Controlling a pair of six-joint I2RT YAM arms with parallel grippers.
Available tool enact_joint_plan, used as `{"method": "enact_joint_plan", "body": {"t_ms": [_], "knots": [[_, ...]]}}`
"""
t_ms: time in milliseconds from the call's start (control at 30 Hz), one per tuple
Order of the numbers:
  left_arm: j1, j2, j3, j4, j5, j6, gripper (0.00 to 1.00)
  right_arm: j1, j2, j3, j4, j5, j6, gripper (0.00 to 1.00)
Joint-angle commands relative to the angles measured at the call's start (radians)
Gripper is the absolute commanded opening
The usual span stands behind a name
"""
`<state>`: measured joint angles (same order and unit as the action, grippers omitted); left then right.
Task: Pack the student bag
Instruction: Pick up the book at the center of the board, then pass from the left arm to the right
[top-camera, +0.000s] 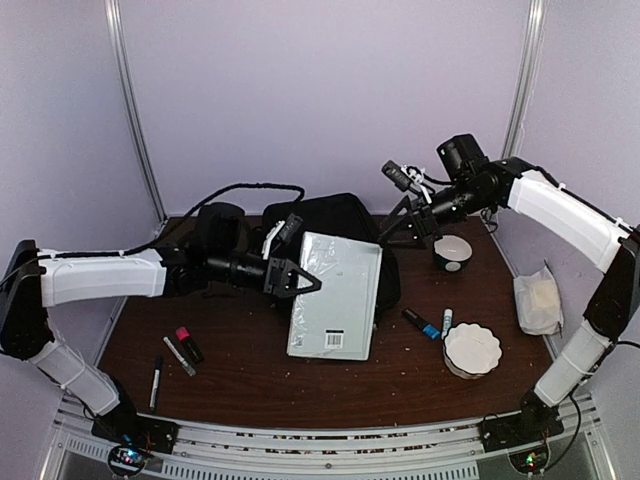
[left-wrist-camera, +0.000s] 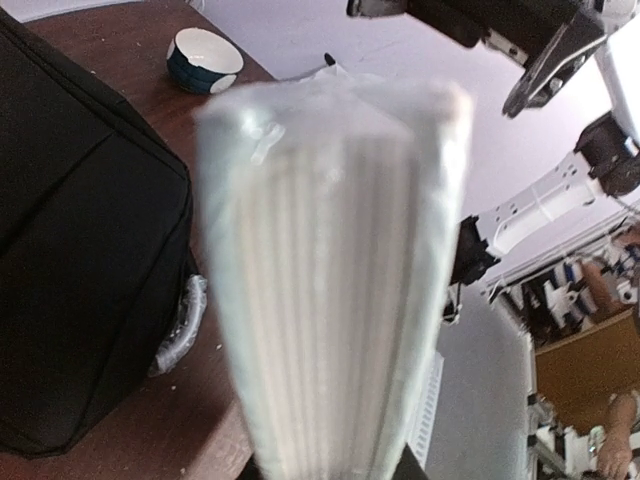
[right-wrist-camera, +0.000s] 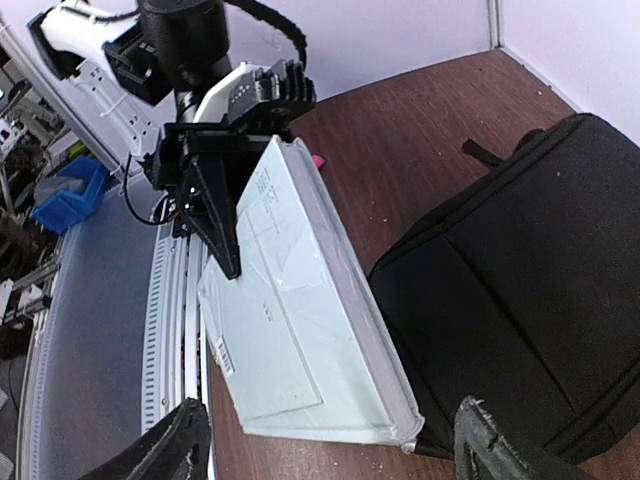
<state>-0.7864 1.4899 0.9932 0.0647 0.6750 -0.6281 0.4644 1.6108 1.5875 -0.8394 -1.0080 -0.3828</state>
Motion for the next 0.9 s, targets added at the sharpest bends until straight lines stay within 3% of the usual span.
{"method": "enact_joint_plan", "body": {"t_ms": [0, 200, 367, 667, 767, 867], "knots": [[-0.013, -0.027, 0.156, -0.454, 0.008, 0.393, 0.00, 0.018, 0.042, 0.091, -0.269, -0.046, -0.296, 0.84], [-0.061, -0.020, 0.274, -0.629, -0.003, 0.522, 0.00, 0.113, 0.074, 0.100, -0.327, -0.021, -0.359, 0.83], [-0.080, -0.028, 0.294, -0.640, 0.007, 0.540, 0.00, 0.194, 0.072, 0.042, -0.202, 0.007, -0.260, 0.82], [-0.086, -0.059, 0.297, -0.640, -0.005, 0.546, 0.00, 0.309, 0.131, 0.018, -0.166, -0.022, -0.204, 0.76], [-0.086, -0.075, 0.288, -0.633, -0.013, 0.547, 0.00, 0.320, 0.141, -0.008, -0.135, -0.048, -0.170, 0.66], [-0.086, -0.086, 0.276, -0.624, -0.020, 0.547, 0.00, 0.321, 0.154, -0.013, -0.128, -0.070, -0.148, 0.50]]}}
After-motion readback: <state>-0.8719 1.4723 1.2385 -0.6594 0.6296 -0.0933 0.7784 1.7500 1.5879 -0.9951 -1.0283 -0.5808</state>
